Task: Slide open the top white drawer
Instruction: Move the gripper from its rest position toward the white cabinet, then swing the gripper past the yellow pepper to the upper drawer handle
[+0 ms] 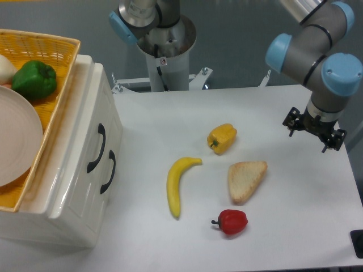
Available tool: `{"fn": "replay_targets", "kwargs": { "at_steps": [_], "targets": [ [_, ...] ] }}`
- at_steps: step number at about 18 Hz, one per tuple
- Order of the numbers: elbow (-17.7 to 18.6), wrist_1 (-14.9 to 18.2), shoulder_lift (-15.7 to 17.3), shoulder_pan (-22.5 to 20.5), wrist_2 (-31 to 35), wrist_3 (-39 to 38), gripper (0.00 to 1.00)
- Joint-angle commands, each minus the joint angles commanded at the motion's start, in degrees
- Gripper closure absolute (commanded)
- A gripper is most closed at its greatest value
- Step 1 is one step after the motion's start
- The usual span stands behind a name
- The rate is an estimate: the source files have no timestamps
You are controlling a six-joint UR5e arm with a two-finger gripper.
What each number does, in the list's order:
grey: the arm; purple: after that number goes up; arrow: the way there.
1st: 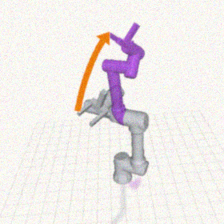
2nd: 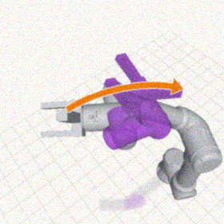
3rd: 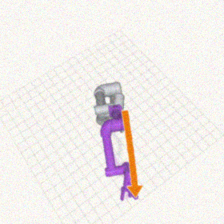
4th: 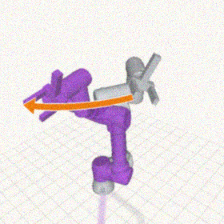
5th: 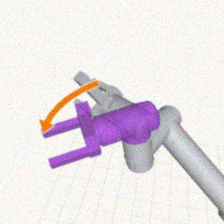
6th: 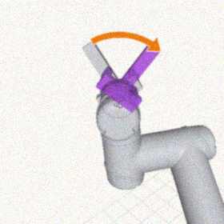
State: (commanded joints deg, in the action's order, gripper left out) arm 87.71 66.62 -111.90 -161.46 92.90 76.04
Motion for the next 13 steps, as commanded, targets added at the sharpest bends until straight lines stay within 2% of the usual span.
{"fn": "replay_targets", "kwargs": {
  "at_steps": [2, 4, 7, 10, 13],
  "targets": [
    [1.1, 1.6, 1.9, 1.1, -0.2, -3.7, 0.0],
    [1.1, 5.1, 3.3, 2.8, -0.5, -7.6, 0.0],
    [1.0, 8.5, 4.4, 5.4, -3.5, -17.4, 0.0],
    [0.9, 10.0, 5.3, 9.0, -4.1, -25.1, 0.0],
    [0.5, 11.9, 6.0, 10.9, -7.5, -30.5, 0.0]
  ]
}}
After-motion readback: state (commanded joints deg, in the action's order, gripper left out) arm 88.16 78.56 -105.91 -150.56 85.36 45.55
